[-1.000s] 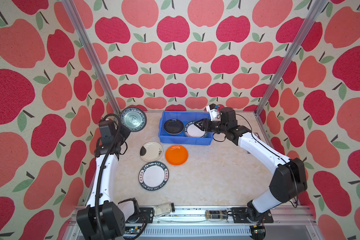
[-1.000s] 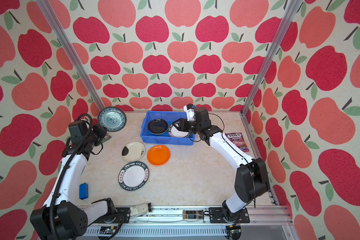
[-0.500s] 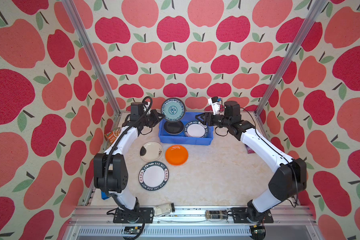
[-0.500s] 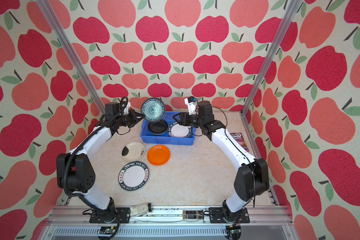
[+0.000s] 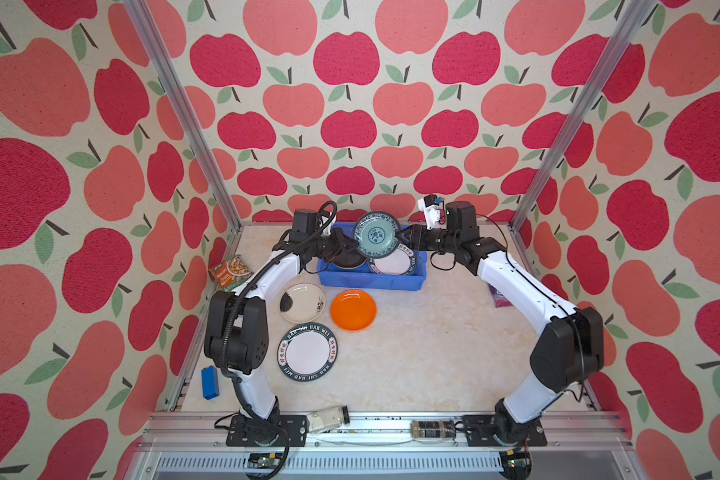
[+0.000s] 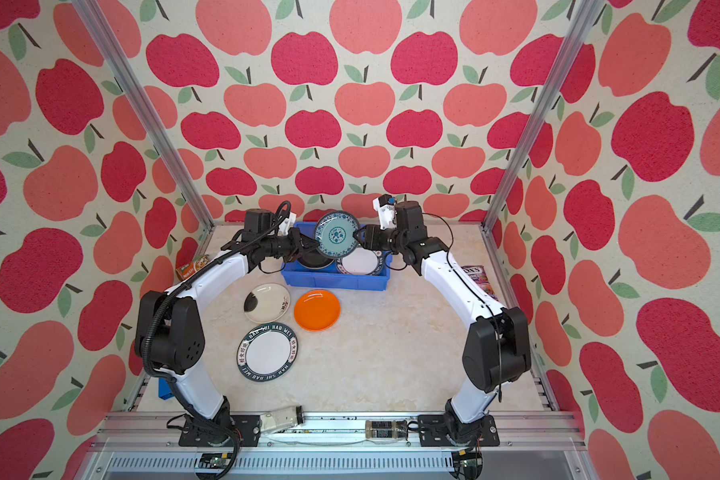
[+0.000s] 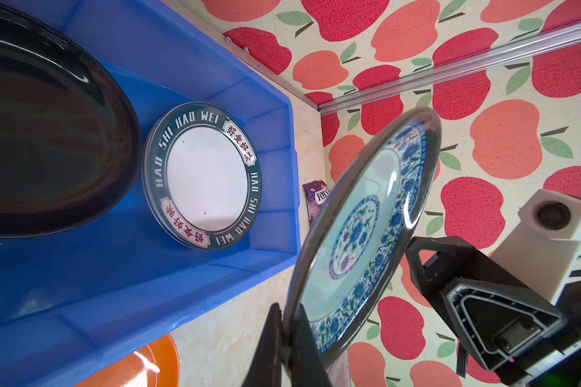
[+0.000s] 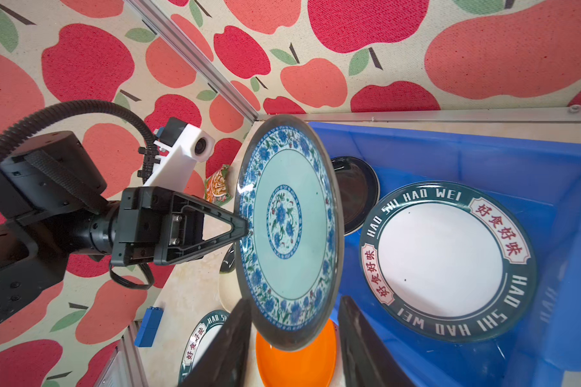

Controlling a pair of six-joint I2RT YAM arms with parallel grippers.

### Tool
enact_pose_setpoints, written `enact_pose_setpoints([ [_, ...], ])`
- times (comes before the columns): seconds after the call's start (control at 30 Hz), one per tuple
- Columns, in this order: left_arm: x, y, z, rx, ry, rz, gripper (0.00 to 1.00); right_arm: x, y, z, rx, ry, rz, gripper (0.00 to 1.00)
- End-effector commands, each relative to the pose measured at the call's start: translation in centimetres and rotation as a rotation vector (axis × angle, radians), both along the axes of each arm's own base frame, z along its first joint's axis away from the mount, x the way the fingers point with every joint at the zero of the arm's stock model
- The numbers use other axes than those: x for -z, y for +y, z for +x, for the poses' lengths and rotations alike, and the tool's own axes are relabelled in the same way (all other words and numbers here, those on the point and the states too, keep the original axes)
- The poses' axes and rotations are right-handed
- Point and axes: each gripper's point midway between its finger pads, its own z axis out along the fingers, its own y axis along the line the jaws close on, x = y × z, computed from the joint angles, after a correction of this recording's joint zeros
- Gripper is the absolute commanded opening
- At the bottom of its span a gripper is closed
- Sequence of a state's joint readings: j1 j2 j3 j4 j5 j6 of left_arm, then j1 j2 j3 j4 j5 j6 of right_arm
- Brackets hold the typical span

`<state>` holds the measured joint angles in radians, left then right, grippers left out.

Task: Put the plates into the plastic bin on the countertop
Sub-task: 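Close the right gripper on the floral plate's rim while the left gripper holds it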

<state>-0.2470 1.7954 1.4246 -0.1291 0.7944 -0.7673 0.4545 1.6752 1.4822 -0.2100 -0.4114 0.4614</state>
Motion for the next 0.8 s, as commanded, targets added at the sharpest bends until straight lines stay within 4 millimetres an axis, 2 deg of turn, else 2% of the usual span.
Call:
enact_pose_setpoints([
  [0.0,-1.0,-0.5,0.2,0.03,-0.041,-0.016,0.0,0.5,-0.7,0.8,0.038,0.019,-0.029,0.44],
  [0.17,-1.1,-0.9,0.1,0.045,-0.04,-0.019,0.0,0.9,-0.6,1.6,0.041,0.034,-0.026,0.43],
  [0.37,-0.6,-1.1,-0.1,0.054,-0.026,-0.021,0.0,1.1,0.1,2.6,0.038,0.043,0.0,0.33],
  [0.57,-0.1,-1.0,-0.3,0.055,-0.017,-0.008,0.0,1.3,0.3,3.4,0.051,0.054,0.01,0.16],
  [0.63,0.1,-1.1,-0.3,0.061,-0.016,-0.009,0.0,1.7,0.5,3.5,0.049,0.066,0.013,0.03],
  [0.67,0.2,-1.1,-0.3,0.061,-0.016,-0.007,0.0,1.9,0.6,3.6,0.05,0.073,0.015,0.0],
  [0.77,0.5,-1.1,0.0,0.059,-0.012,-0.005,0.0,2.4,0.7,3.8,0.056,0.096,0.023,0.0],
])
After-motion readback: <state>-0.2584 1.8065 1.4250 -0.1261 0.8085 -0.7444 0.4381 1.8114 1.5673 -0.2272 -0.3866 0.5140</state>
